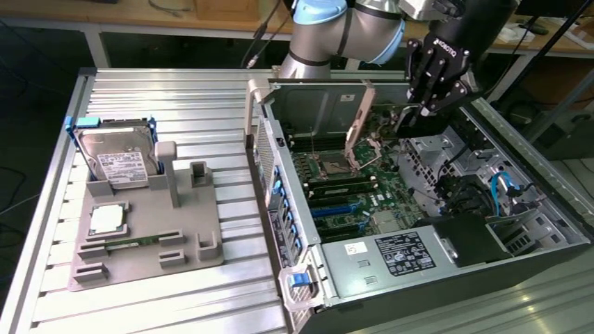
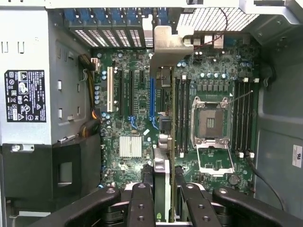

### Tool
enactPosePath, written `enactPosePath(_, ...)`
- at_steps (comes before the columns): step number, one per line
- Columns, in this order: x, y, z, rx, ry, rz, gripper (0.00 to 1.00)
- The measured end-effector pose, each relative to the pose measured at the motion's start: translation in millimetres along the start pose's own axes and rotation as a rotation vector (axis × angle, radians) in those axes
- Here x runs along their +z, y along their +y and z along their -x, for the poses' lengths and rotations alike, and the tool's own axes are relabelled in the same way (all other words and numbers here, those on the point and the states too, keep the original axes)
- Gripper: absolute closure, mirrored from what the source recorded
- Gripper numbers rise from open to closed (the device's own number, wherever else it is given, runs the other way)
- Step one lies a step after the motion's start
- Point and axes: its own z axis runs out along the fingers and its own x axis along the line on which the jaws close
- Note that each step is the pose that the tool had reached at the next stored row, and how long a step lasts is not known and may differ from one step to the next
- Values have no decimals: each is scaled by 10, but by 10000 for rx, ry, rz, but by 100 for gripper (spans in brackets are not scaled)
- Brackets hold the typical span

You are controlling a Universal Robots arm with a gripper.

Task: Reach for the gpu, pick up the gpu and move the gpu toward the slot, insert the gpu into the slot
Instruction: 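Insert the gpu into the slot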

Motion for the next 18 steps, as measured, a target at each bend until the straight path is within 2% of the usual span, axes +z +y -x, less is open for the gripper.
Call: enactPosePath(18, 281, 1, 1, 27, -1, 1, 73)
